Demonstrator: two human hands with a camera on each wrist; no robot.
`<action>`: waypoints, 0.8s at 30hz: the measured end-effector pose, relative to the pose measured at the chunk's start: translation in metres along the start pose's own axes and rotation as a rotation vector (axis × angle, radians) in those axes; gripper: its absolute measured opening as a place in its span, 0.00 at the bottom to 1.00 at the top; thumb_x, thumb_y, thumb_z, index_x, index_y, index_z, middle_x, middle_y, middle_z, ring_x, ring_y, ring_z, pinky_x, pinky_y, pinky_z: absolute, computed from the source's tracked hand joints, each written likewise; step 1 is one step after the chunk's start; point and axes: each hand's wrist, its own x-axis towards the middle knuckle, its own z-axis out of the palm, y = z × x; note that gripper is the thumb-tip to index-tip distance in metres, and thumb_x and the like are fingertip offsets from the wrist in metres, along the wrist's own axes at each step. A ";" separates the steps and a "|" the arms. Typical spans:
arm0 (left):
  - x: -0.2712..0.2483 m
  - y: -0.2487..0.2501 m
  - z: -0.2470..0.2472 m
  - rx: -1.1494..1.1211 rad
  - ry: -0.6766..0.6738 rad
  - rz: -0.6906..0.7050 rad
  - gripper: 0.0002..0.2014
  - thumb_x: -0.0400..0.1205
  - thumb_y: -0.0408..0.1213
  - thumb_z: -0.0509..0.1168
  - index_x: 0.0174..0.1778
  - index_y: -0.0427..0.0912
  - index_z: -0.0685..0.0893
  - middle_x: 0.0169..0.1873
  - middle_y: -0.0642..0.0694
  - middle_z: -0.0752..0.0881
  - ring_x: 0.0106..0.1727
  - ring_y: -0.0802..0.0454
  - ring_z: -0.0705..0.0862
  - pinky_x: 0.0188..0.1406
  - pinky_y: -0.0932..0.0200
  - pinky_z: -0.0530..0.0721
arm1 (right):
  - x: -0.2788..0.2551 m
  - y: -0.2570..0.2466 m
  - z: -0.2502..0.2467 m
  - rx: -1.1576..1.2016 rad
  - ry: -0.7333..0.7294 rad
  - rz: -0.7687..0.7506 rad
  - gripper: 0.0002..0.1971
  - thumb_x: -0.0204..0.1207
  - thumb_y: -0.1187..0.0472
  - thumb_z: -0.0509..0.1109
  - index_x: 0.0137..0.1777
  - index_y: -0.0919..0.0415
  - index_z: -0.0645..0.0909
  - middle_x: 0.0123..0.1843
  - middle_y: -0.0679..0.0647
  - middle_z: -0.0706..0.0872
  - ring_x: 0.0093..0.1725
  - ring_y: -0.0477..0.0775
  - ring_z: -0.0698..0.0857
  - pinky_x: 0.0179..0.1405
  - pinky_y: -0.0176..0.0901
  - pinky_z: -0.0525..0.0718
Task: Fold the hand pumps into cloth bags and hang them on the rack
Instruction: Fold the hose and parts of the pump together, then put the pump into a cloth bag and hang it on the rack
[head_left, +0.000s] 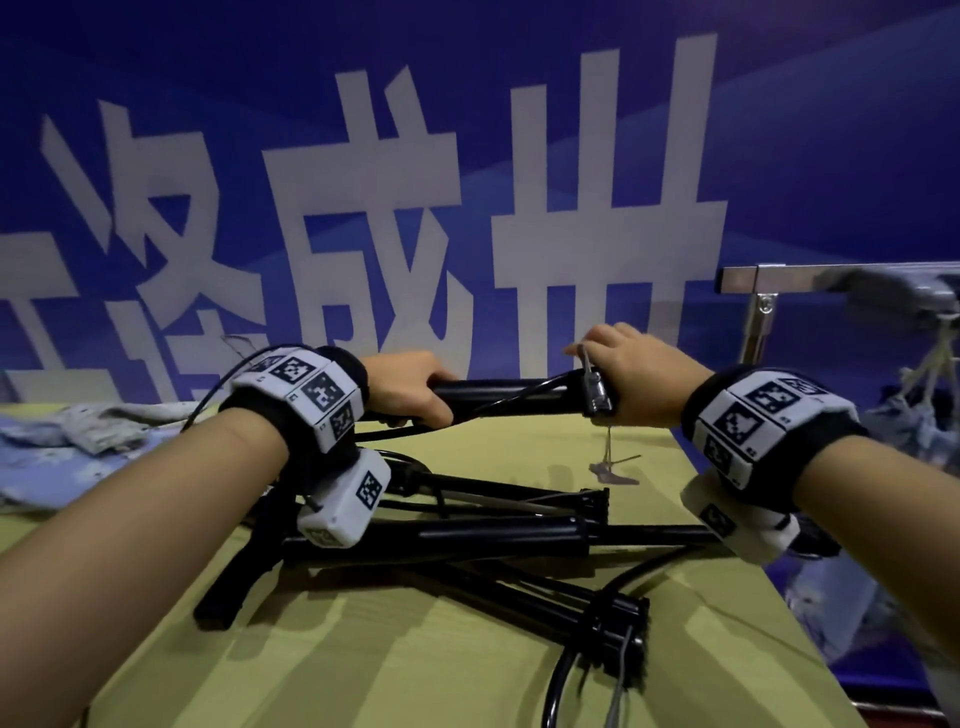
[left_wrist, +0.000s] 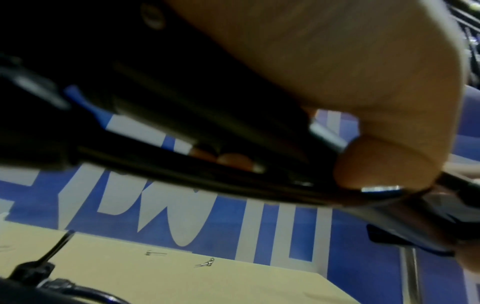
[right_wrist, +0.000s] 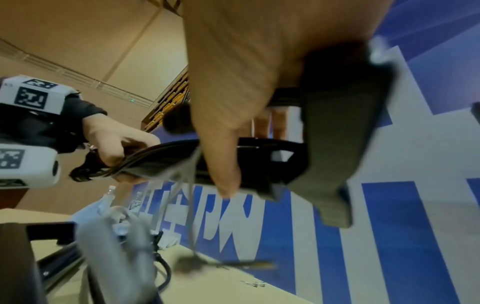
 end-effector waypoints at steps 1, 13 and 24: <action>0.000 0.002 0.001 0.032 0.010 0.014 0.10 0.75 0.29 0.66 0.52 0.39 0.83 0.28 0.48 0.79 0.24 0.54 0.74 0.20 0.65 0.72 | 0.001 -0.004 0.000 0.025 -0.095 0.028 0.41 0.71 0.53 0.75 0.80 0.53 0.58 0.74 0.52 0.71 0.74 0.55 0.69 0.74 0.49 0.69; -0.010 -0.031 0.003 0.269 0.219 0.015 0.14 0.77 0.38 0.67 0.58 0.44 0.81 0.45 0.42 0.85 0.40 0.50 0.81 0.37 0.59 0.77 | 0.024 -0.041 0.019 0.040 -0.065 0.197 0.16 0.75 0.58 0.69 0.63 0.56 0.78 0.44 0.53 0.82 0.45 0.55 0.84 0.41 0.43 0.82; -0.051 -0.147 -0.033 -0.163 0.695 -0.197 0.10 0.83 0.29 0.60 0.58 0.34 0.81 0.51 0.44 0.80 0.53 0.47 0.78 0.51 0.57 0.72 | 0.055 -0.047 0.029 0.075 0.031 0.427 0.11 0.73 0.59 0.71 0.53 0.60 0.80 0.32 0.52 0.76 0.38 0.57 0.81 0.39 0.46 0.81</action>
